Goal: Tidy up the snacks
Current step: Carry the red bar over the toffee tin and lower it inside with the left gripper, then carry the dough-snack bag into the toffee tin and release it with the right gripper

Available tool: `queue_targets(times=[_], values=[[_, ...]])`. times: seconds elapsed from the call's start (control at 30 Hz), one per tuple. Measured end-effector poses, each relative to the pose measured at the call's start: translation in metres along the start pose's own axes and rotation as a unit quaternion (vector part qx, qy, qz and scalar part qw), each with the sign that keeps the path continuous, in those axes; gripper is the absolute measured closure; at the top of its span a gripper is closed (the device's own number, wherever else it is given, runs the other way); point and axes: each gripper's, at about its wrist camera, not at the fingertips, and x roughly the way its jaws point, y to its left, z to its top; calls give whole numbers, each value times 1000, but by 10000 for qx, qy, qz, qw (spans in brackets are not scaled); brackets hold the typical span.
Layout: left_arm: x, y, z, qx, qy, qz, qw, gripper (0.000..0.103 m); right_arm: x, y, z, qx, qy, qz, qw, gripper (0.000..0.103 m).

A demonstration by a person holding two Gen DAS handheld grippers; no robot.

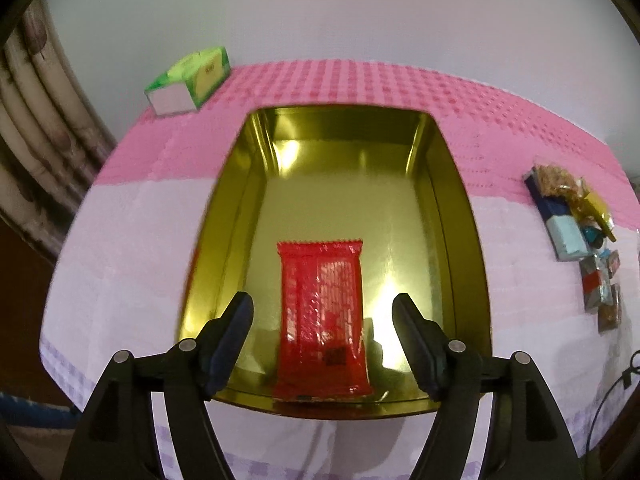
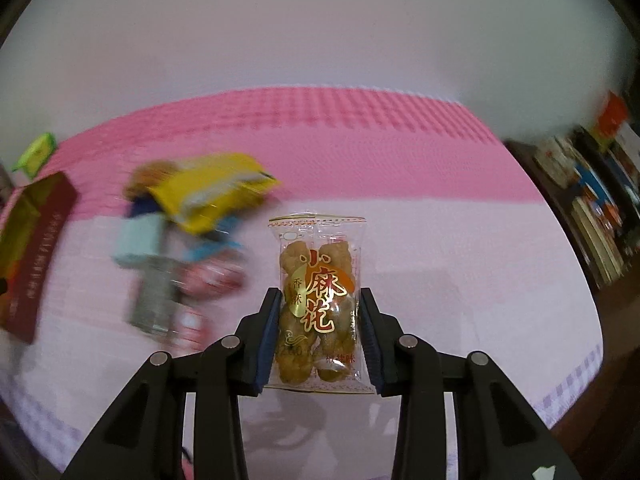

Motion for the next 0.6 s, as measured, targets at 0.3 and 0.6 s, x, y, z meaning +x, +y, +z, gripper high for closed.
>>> queue_targets(times=[0.3, 0.6], values=[[-20, 34, 9, -337, -296, 375, 9983, 26, -23, 138, 26, -1212, -122, 1243, 9847, 69], [-19, 79, 7, -924, -222, 595, 9937, 26, -30, 257, 20, -2189, 17, 1956, 9559, 69]])
